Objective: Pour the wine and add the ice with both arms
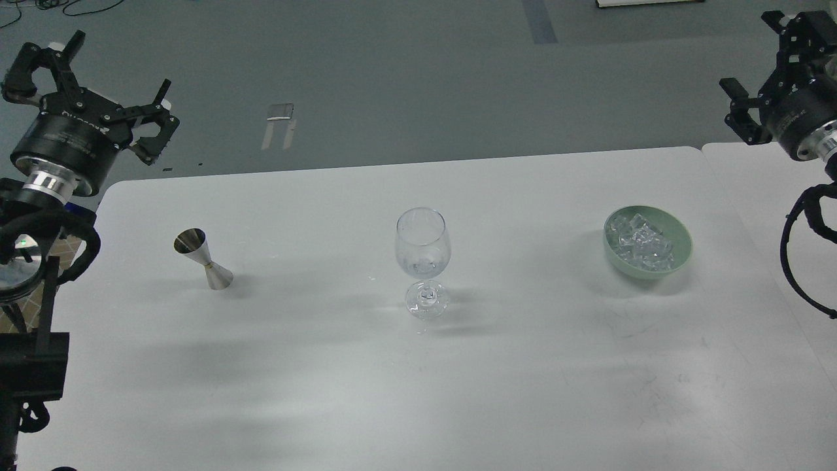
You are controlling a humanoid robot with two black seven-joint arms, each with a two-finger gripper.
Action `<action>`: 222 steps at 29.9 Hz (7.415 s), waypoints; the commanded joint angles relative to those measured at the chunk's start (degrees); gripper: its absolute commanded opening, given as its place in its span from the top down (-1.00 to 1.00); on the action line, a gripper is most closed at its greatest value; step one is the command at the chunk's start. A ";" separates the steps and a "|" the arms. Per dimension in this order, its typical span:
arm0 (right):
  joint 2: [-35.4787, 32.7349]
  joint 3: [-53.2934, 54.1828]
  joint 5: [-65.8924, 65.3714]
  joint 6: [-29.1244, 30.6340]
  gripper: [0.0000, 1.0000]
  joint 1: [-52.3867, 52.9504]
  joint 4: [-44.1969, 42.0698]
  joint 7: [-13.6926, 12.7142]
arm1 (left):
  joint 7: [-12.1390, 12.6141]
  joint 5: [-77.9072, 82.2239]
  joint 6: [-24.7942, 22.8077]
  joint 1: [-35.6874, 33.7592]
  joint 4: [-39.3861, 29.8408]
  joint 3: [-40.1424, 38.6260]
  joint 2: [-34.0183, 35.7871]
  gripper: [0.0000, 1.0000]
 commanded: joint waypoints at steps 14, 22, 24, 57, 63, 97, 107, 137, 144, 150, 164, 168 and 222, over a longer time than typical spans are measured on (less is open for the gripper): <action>-11.99 -21.73 -56.67 0.16 -1.00 9.79 10.03 0.35 | -3.23 14.70 -0.31 2.08 3.67 4.95 -0.61 -0.96; -14.45 -40.81 -57.20 1.74 -1.00 13.85 10.64 1.58 | -3.32 15.14 -0.66 3.40 3.23 5.04 -1.92 -0.96; -14.54 -42.65 -57.56 1.74 -1.00 13.06 11.08 1.50 | -3.32 15.14 -0.66 3.66 3.14 5.04 -2.10 -0.96; -8.21 -44.51 -66.08 1.65 -0.37 6.20 8.54 -0.44 | -3.32 17.17 1.19 4.81 3.14 2.41 -4.65 -0.96; -8.04 -44.51 -67.40 1.65 -0.12 6.02 8.45 -1.05 | -3.32 17.17 1.10 4.81 3.14 2.32 -4.65 -0.96; -11.55 -35.83 -65.74 1.47 0.69 5.32 12.75 -2.63 | -2.96 17.17 0.22 6.13 3.14 1.53 -4.21 -0.96; -13.92 -29.12 -62.66 2.26 0.69 6.11 24.96 -3.07 | -2.88 17.08 0.22 6.04 3.05 1.44 -3.86 -0.96; 7.78 -39.74 -63.27 5.34 0.79 20.34 35.52 -3.60 | -2.52 17.08 0.22 6.21 2.61 -2.17 -1.57 -0.96; 8.14 -41.61 -63.45 5.34 0.78 20.35 35.34 -3.78 | -2.61 17.08 0.13 6.21 2.61 -2.43 -1.48 -0.96; 8.14 -41.96 -63.45 5.34 0.75 20.09 35.17 -3.78 | -2.61 17.08 0.13 6.21 2.61 -2.43 -1.57 -0.96; 8.14 -41.96 -63.62 5.34 0.29 20.44 34.73 -5.18 | -2.52 16.99 0.13 6.30 2.61 -2.43 -1.48 -0.96; 8.14 -41.96 -63.54 5.34 0.16 20.09 34.81 -5.18 | -2.52 17.08 0.22 6.21 2.61 -2.43 -1.40 -0.96; 25.53 12.10 26.72 4.28 -1.00 11.12 -12.81 -5.18 | -16.24 16.81 -12.61 5.51 4.02 2.14 -1.31 -0.96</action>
